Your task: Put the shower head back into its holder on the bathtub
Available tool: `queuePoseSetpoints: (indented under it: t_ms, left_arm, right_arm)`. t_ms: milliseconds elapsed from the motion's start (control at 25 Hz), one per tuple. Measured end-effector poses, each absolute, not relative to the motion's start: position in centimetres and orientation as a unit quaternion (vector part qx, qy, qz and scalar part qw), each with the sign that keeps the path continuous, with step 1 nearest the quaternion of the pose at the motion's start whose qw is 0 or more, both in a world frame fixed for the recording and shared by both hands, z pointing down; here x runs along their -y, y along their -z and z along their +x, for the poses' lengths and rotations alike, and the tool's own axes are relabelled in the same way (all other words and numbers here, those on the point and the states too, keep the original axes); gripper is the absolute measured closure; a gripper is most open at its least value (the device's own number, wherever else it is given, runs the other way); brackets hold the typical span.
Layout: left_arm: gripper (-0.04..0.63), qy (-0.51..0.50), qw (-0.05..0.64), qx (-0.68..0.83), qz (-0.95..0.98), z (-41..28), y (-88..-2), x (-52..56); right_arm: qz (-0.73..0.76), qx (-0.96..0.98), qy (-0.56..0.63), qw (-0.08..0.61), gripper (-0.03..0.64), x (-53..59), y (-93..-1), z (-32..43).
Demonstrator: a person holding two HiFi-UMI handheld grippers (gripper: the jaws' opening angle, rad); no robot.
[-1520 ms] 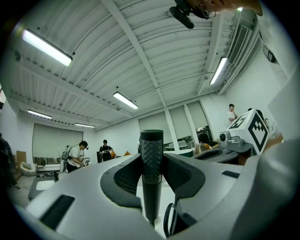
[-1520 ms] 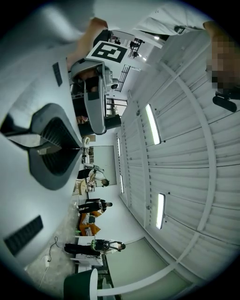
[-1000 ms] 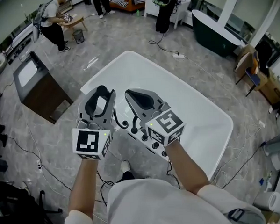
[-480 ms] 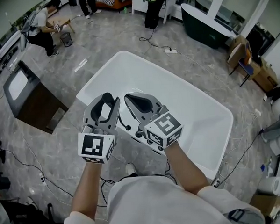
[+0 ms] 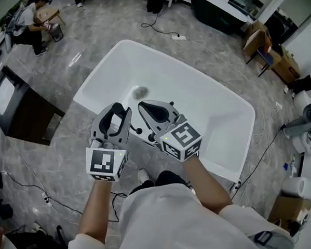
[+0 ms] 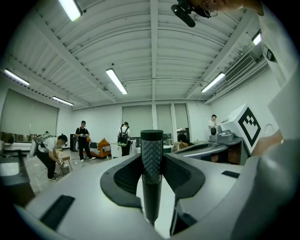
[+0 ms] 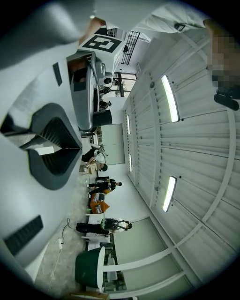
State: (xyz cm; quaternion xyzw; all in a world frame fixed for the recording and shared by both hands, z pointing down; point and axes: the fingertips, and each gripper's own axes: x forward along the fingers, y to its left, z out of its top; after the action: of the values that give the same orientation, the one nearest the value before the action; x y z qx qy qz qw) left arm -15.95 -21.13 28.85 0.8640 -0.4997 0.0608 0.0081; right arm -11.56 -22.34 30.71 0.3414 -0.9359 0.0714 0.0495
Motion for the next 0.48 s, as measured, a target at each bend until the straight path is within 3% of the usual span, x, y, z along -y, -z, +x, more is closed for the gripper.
queuePoseSetpoints:
  t_ms: [480]
  left_arm:
    - [0.454, -0.082, 0.053, 0.496, 0.863, -14.9, -33.8, 22.0]
  right_arm:
    - [0.334, 0.932, -0.121, 0.074, 0.598, 23.3, -36.1, -10.1]
